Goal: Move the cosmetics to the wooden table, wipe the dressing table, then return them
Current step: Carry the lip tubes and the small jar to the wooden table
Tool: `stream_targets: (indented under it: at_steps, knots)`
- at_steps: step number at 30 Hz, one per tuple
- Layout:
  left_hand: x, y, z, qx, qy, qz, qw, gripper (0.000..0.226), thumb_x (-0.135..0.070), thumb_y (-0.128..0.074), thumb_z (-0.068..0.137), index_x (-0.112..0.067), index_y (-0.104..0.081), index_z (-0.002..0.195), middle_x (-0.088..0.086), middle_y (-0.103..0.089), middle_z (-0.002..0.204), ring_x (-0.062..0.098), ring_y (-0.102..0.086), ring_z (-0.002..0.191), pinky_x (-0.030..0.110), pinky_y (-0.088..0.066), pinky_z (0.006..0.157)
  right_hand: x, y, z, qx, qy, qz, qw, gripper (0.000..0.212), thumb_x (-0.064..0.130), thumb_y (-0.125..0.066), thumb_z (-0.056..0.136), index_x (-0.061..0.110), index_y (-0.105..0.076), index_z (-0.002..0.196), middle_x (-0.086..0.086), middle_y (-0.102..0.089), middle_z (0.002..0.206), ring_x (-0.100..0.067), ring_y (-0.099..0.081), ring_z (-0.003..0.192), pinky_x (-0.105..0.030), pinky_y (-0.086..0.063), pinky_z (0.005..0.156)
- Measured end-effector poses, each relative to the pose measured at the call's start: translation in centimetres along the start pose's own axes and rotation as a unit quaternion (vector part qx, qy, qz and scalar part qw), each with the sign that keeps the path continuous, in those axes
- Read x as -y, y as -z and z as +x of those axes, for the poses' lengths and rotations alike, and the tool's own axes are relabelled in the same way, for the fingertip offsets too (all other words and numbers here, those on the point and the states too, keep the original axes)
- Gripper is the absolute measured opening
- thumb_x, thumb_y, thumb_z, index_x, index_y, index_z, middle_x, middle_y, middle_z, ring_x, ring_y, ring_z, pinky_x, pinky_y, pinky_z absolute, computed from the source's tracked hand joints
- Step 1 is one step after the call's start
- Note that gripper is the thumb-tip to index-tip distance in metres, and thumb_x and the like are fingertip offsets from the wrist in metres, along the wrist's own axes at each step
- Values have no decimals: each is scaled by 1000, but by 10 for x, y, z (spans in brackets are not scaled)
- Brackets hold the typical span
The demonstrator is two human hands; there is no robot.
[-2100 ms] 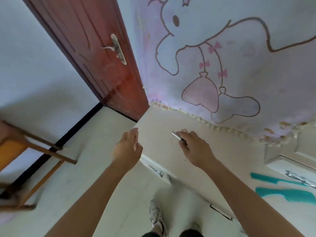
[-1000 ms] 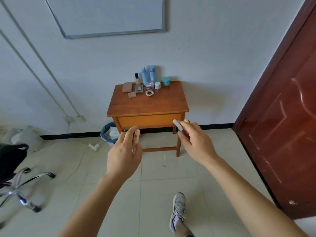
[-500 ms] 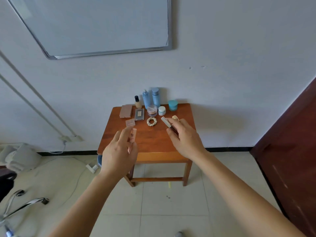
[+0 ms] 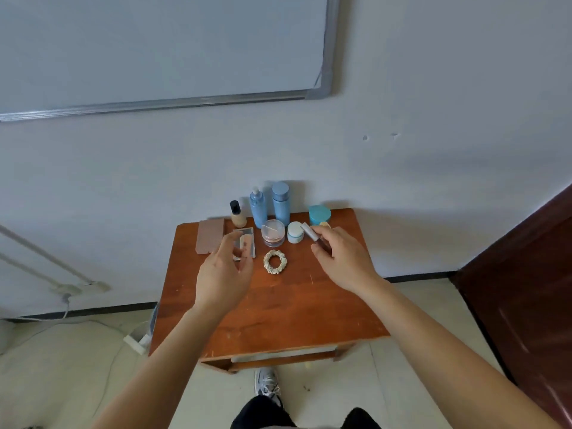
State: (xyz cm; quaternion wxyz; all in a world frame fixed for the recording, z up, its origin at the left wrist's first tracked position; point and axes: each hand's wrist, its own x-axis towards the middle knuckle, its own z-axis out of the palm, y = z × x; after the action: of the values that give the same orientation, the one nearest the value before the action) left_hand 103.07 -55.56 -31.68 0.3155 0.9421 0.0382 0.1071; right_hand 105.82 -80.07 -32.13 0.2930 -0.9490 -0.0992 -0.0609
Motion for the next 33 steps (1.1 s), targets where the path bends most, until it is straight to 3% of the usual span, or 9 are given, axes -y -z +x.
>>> stream_targets:
  at_steps: [4,8,12,15,21,26,33]
  knots:
    - [34,-29,61,61,11,-27,998,24,-46,-55,95,-34,-52,116,-16,-63,87,-1,-60,69,15,-44,52,-10,-32,46,59,-79,-9,995,40,35,-55,98,35,-48,137,16,-50,97,-4,-51,85,-16,-37,66]
    - [65,-64,108,149,49,-21,987,20,-42,-58,95,-28,-54,109,-10,-67,91,6,-64,75,22,-53,59,-23,-69,69,113,-139,-14,984,35,33,-56,96,35,-52,131,10,-54,95,-7,-54,84,-24,-46,75]
    - [89,-101,119,218,75,21,973,12,-32,-62,92,-27,-52,98,-7,-65,85,4,-59,67,18,-44,50,-38,-106,65,168,-190,-17,967,33,33,-56,96,33,-53,129,5,-56,97,-12,-57,87,-29,-51,79]
    - [100,-125,120,260,100,37,960,13,-25,-63,91,-25,-51,94,-4,-64,85,10,-60,72,21,-43,54,-54,-128,68,200,-221,-21,954,37,33,-56,97,31,-51,133,1,-58,103,-16,-58,92,-29,-51,80]
    - [100,-150,109,240,96,43,965,14,-19,-65,90,-19,-52,86,-2,-57,84,18,-55,75,25,-40,57,-72,-157,79,218,-248,-1,944,41,34,-57,96,30,-50,136,0,-56,104,-17,-57,92,-28,-47,77]
    - [96,-157,104,233,81,69,967,12,-21,-60,95,-10,-56,96,7,-58,98,28,-59,82,37,-50,64,-75,-158,82,220,-270,12,937,49,34,-52,98,32,-41,146,-4,-54,117,-21,-58,104,-35,-51,88]
    - [98,-142,86,274,43,143,950,32,-41,-50,97,-22,-56,123,0,-54,124,19,-56,108,31,-57,77,-80,-131,75,216,-277,-13,936,53,26,-39,103,33,-25,154,-6,-45,135,-21,-59,106,-36,-52,92]
